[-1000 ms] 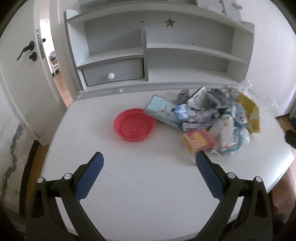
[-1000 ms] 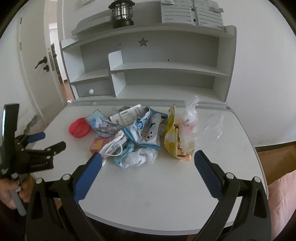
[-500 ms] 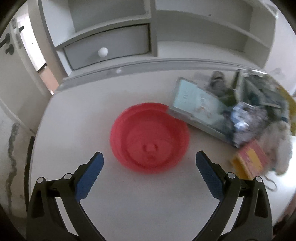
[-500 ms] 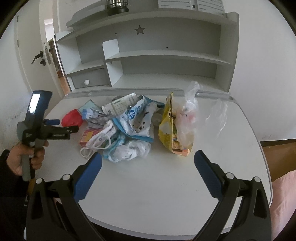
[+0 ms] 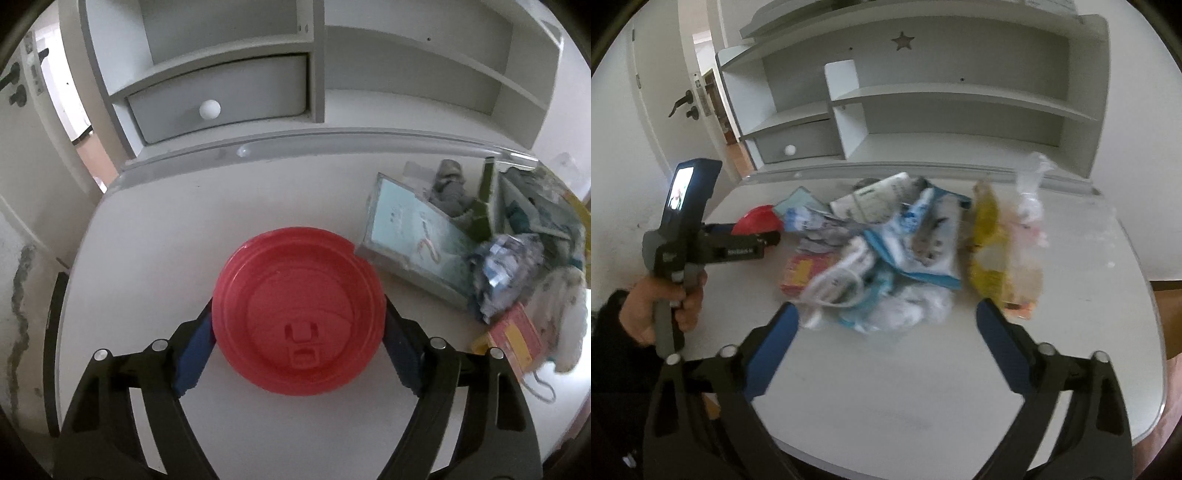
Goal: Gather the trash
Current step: 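Grasp the red plastic lid with the left gripper while the right grasps a white strap, then carry both items to the black bin and open both grippers over it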
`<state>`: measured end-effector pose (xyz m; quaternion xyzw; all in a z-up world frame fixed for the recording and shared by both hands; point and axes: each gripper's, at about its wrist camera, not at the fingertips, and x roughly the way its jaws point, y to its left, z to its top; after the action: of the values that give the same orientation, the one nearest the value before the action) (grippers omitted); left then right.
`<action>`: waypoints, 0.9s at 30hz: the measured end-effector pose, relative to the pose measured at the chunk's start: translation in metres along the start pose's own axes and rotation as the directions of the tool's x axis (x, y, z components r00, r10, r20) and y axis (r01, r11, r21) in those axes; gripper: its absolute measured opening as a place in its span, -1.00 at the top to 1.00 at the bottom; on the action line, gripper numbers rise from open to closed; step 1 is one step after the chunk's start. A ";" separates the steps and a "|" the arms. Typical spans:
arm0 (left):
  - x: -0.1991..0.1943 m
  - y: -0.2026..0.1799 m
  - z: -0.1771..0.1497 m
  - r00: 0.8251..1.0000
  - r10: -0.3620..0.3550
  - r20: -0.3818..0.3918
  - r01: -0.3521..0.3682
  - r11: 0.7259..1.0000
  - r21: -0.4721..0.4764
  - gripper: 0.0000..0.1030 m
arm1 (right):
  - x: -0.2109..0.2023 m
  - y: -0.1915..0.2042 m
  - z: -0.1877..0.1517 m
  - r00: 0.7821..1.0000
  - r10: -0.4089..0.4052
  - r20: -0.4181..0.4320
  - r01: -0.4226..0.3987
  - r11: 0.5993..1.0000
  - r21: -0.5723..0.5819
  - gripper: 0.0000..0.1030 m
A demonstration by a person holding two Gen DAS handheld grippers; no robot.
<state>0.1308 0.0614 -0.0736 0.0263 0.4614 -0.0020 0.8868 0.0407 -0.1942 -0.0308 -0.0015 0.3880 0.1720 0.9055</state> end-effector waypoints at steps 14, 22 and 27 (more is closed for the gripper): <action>-0.078 0.013 -0.037 0.994 -0.049 0.093 0.047 0.999 0.025 -0.55 | 0.059 0.042 0.036 0.991 -0.063 -0.119 0.058 0.997 -0.045 0.67; -0.106 -0.012 -0.033 0.985 -0.101 0.141 0.093 0.994 0.058 -0.55 | -0.018 0.019 0.051 0.989 0.102 0.106 -0.107 0.994 0.038 0.72; -0.120 -0.059 -0.026 0.970 -0.182 0.159 0.165 0.980 0.115 -0.55 | -0.082 -0.035 0.039 0.973 0.029 0.227 -0.060 0.990 0.128 0.72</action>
<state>0.0385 0.0010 0.0071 0.0301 0.3845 -0.1051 0.9166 0.0260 -0.2474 0.0497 0.0873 0.2936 0.1650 0.9375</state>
